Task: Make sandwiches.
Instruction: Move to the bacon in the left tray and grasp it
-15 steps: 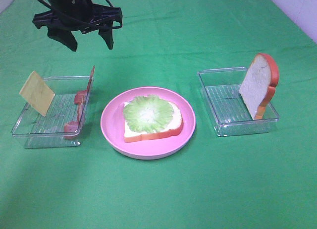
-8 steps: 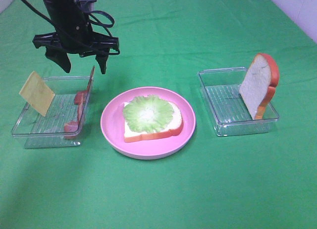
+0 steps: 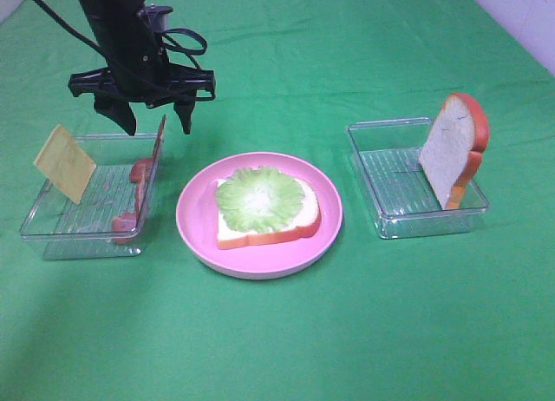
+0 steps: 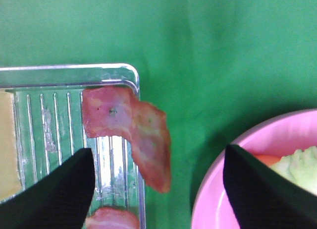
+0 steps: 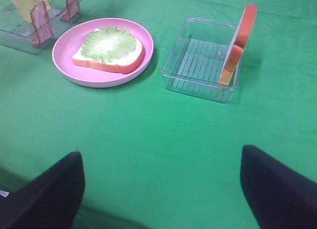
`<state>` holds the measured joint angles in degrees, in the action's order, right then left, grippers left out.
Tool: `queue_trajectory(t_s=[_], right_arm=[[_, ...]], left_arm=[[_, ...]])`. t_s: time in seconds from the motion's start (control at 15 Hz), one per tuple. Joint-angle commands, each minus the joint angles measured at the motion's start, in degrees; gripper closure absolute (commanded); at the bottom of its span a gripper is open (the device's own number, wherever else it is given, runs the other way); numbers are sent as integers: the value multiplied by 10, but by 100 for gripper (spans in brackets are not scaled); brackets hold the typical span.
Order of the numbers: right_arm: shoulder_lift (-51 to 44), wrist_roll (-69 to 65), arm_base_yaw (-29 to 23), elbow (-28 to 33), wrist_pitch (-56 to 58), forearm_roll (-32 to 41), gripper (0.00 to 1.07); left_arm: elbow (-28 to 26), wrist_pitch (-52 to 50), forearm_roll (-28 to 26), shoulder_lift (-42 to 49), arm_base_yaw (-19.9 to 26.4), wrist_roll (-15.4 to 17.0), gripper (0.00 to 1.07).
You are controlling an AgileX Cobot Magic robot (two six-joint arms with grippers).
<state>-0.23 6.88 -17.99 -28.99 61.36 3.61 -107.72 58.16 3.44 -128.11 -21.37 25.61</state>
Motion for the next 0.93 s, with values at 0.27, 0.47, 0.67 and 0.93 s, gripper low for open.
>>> queue_trajectory(t_s=[0.27, 0.47, 0.67, 0.93], right_arm=[[-11, 5, 2, 1, -8, 2, 29], [-11, 5, 2, 1, -8, 2, 29], [-11, 5, 2, 1, -8, 2, 29], [-11, 5, 2, 1, -8, 2, 29]], left_arm=[[-1, -11, -1, -19, -1, 3, 40], [-1, -14, 2, -19, -1, 4, 46], [-1, -28, 7, -19, -1, 3, 66], [-1, -28, 7, -19, -1, 3, 77]])
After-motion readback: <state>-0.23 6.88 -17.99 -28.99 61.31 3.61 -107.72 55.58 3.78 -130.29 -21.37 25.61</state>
